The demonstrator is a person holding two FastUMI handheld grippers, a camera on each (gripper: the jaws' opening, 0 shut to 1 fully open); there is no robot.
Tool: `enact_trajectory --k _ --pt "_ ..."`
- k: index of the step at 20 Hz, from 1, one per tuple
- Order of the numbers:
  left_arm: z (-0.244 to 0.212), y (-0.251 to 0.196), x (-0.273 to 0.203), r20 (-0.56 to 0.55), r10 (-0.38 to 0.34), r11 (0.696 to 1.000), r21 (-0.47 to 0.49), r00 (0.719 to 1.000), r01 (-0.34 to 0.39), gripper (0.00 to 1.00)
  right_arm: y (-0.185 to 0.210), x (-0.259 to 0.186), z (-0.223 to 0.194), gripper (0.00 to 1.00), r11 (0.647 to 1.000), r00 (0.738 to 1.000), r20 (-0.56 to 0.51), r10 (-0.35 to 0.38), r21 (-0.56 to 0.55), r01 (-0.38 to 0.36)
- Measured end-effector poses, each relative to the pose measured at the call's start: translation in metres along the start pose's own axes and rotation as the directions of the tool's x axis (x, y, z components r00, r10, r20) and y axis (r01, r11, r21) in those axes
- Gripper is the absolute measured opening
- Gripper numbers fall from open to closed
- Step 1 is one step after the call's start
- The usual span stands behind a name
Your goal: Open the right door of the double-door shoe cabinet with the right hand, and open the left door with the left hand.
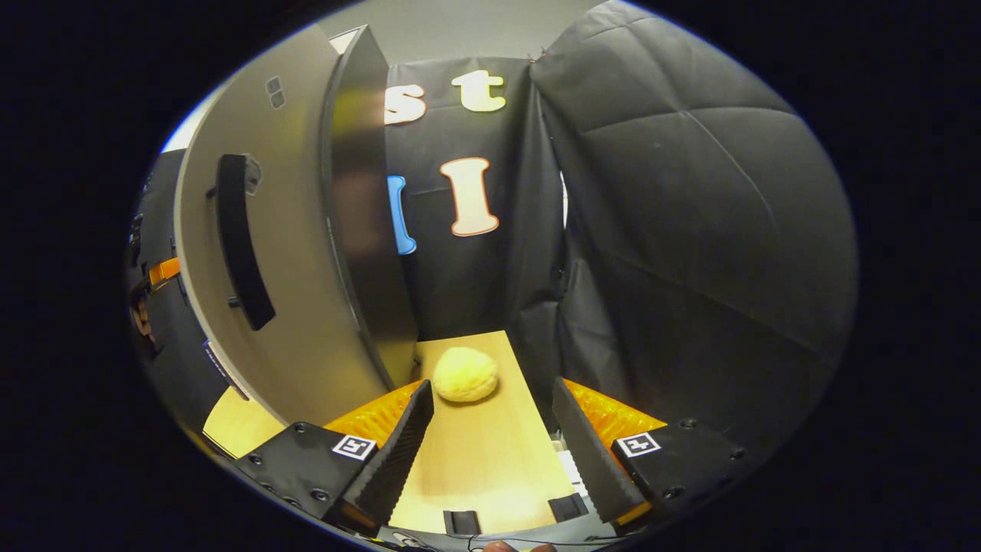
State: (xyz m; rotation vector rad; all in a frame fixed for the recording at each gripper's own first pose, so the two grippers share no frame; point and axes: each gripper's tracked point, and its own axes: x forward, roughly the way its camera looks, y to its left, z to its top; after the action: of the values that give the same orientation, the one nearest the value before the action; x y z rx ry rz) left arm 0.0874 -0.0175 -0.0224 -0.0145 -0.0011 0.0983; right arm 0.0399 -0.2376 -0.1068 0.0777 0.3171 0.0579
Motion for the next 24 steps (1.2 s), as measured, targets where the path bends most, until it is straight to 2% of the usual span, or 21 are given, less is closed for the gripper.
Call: enact_trajectory --k 4,5,9,12,14,20,21,22,24 --pt "0.001 -0.003 -0.002 0.001 -0.026 0.999 -0.027 1.000 0.026 0.15 0.002 -0.016 0.020 0.98 0.999 0.995 0.093 -0.035 -0.028 0.037" --pt "0.000 -0.006 -0.003 0.000 -0.042 0.999 -0.034 0.999 0.041 0.15 0.005 -0.019 0.024 0.92 0.999 0.994 0.106 -0.039 -0.010 0.040" --pt "-0.001 -0.013 -0.008 -0.005 -0.115 0.992 -0.057 0.993 0.115 0.15 0.015 -0.031 0.029 0.92 0.993 0.988 0.125 -0.092 0.086 0.081" --pt "0.001 -0.019 -0.011 -0.005 -0.164 0.984 -0.069 0.986 0.164 0.17 0.026 -0.041 0.023 0.92 0.989 0.984 0.121 -0.131 0.090 0.121" --pt "0.000 -0.020 -0.014 -0.004 -0.188 0.979 -0.078 0.982 0.187 0.17 0.041 -0.045 0.022 0.92 0.989 0.984 0.121 -0.131 0.086 0.121" --pt "0.001 -0.010 -0.025 0.001 -0.207 0.975 -0.077 0.978 0.206 0.16 0.070 -0.052 0.025 0.92 0.988 0.979 0.146 -0.144 0.075 0.134" --pt "0.002 -0.007 -0.026 0.004 -0.202 0.976 -0.081 0.979 0.202 0.17 0.074 -0.052 0.025 0.92 0.988 0.979 0.146 -0.145 0.075 0.135" --pt "0.003 -0.005 -0.027 0.009 -0.193 0.977 -0.085 0.981 0.193 0.12 0.079 -0.051 0.024 0.92 0.988 0.979 0.143 -0.143 0.077 0.133" --pt "0.000 0.003 -0.029 0.003 -0.173 0.981 -0.091 0.985 0.172 0.14 0.089 -0.050 0.020 0.92 0.989 0.983 0.130 -0.133 0.081 0.123"
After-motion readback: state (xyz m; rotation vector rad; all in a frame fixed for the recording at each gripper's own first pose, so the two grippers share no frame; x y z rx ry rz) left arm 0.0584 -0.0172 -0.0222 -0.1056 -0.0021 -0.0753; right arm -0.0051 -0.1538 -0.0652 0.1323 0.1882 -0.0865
